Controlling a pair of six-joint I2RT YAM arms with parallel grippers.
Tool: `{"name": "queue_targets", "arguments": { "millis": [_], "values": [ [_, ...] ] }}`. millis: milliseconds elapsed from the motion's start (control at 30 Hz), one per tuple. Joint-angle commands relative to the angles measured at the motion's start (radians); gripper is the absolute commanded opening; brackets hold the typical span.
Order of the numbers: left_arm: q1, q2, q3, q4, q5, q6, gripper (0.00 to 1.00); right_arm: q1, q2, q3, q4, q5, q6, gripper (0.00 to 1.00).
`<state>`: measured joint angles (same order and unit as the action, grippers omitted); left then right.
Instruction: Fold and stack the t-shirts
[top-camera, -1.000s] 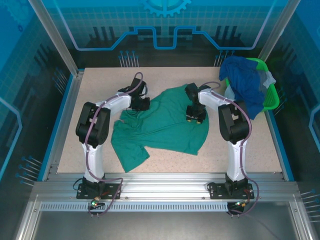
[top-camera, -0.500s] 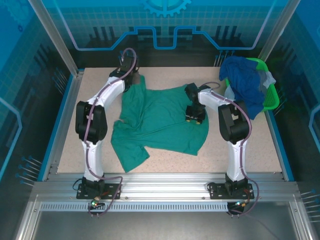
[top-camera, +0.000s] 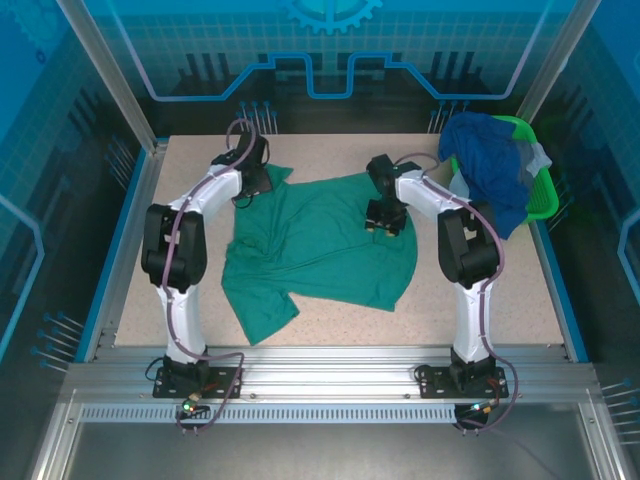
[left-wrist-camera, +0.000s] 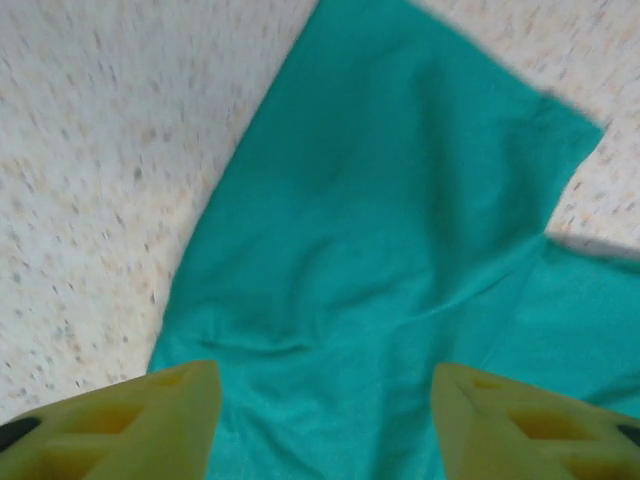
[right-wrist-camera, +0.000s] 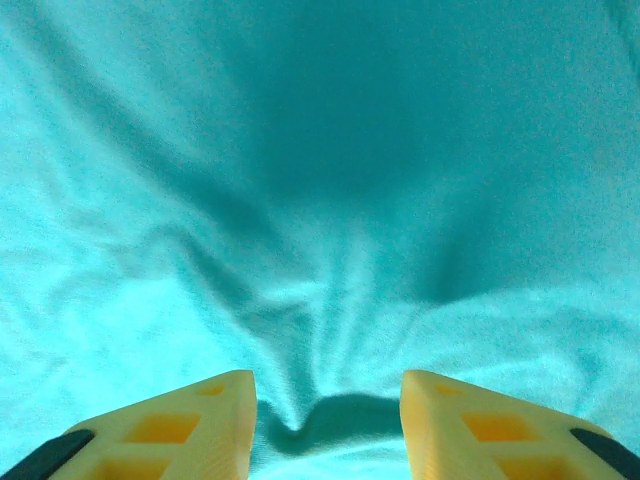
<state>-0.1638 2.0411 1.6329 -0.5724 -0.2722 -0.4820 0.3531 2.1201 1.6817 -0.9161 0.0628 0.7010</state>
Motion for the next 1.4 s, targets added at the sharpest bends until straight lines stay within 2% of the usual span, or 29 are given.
{"name": "queue_targets", "arguments": {
  "millis": [0,133,267,367,600,767,867,1033,1167,1267,1367],
  "values": [
    [0.066,0.016,-0.026,-0.047,0.198,-0.175,0.52,-0.017,-0.004,0.056,0.029,-0.009,-0.015,0.42],
    [0.08,0.087,0.017,-0.046,0.271,-0.227,0.42,-0.036,0.082,0.158,0.056,-0.024,-0.032,0.4],
    [0.096,0.192,0.114,-0.073,0.306,-0.257,0.26,-0.044,0.2,0.325,0.002,-0.029,-0.035,0.38],
    [0.101,0.273,0.194,-0.109,0.332,-0.261,0.19,-0.053,0.301,0.411,-0.033,-0.04,-0.013,0.38],
    [0.143,0.451,0.402,-0.156,0.332,-0.276,0.16,-0.105,0.416,0.518,-0.122,-0.052,0.05,0.38],
    [0.155,0.636,0.681,-0.083,0.488,-0.262,0.16,-0.148,0.499,0.604,-0.138,-0.12,0.05,0.4],
    [0.158,0.705,0.82,-0.075,0.505,-0.275,0.22,-0.173,0.555,0.683,-0.165,-0.143,0.057,0.4],
    [0.154,0.636,0.834,0.039,0.528,-0.289,0.41,-0.193,0.573,0.782,-0.109,-0.212,0.023,0.42],
    [0.125,0.455,0.747,0.046,0.446,-0.232,0.55,-0.191,0.523,0.834,-0.122,-0.216,-0.007,0.44],
    [0.106,0.254,0.504,0.093,0.384,-0.264,0.54,-0.174,0.391,0.731,-0.097,-0.17,-0.024,0.44],
    [0.099,0.092,0.276,0.019,0.343,-0.346,0.45,-0.153,0.2,0.487,-0.022,-0.123,0.003,0.43]
  ]
}}
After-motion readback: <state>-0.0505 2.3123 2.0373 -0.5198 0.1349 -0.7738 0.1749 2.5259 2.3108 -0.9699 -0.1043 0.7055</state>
